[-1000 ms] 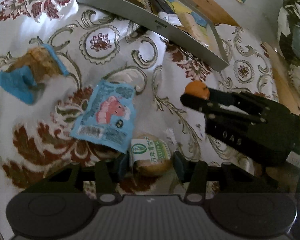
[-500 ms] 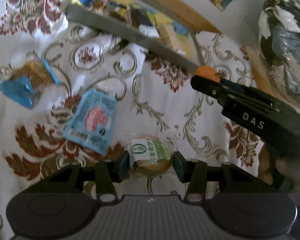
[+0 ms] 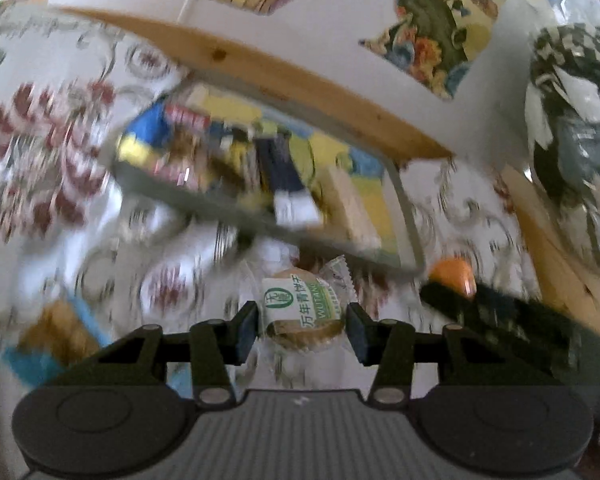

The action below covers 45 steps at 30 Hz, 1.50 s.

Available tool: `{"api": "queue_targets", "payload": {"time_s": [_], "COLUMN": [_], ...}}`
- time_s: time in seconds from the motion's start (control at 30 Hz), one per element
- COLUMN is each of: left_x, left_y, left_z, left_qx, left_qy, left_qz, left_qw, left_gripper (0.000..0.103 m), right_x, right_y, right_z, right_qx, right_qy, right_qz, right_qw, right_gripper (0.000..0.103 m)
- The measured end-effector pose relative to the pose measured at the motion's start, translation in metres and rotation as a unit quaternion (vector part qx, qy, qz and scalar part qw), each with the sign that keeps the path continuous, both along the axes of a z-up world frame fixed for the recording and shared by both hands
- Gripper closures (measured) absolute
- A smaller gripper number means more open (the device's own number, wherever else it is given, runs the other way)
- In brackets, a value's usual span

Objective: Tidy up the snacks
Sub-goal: 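Carry the bun pack with the left tool while the right tool carries the orange to the tray, then open both tools over the tray to drop the bun pack and orange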

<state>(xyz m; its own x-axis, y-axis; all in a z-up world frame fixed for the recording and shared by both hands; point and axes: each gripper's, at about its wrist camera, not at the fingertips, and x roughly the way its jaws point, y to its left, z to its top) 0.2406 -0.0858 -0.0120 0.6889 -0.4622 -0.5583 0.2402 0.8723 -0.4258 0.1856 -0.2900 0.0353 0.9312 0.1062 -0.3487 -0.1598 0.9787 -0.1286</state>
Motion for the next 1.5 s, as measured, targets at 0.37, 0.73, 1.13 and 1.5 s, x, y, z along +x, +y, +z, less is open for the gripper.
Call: {"api": "queue_targets", "payload": {"time_s": [0.37, 0.73, 1.13, 1.5], "left_x": [0.096, 0.135, 0.135, 0.129], "left_y": [-0.045, -0.096, -0.110, -0.097], "left_z": [0.024, 0.003, -0.002, 0.006], "left_qx": [0.051, 0.115, 0.159, 0.108], "left_qy": [-0.040, -0.027, -0.028, -0.032], "left_qz": [0.001, -0.009, -0.004, 0.019], "left_qw": [0.9979, 0.9929, 0.9868, 0.9934], "left_gripper": [0.051, 0.051, 0.046, 0.021], "right_x": [0.061, 0.094, 0.102, 0.097], "right_y": [-0.035, -0.048, -0.049, -0.056], "right_z": [-0.015, -0.023, -0.032, -0.022], "right_qx": [0.012, 0.026, 0.026, 0.049], "right_qy": [-0.005, 0.012, 0.033, 0.016], "right_qz": [-0.075, -0.096, -0.108, -0.124], "right_qw": [0.997, 0.995, 0.993, 0.991], "right_gripper": [0.064, 0.064, 0.063, 0.043]}}
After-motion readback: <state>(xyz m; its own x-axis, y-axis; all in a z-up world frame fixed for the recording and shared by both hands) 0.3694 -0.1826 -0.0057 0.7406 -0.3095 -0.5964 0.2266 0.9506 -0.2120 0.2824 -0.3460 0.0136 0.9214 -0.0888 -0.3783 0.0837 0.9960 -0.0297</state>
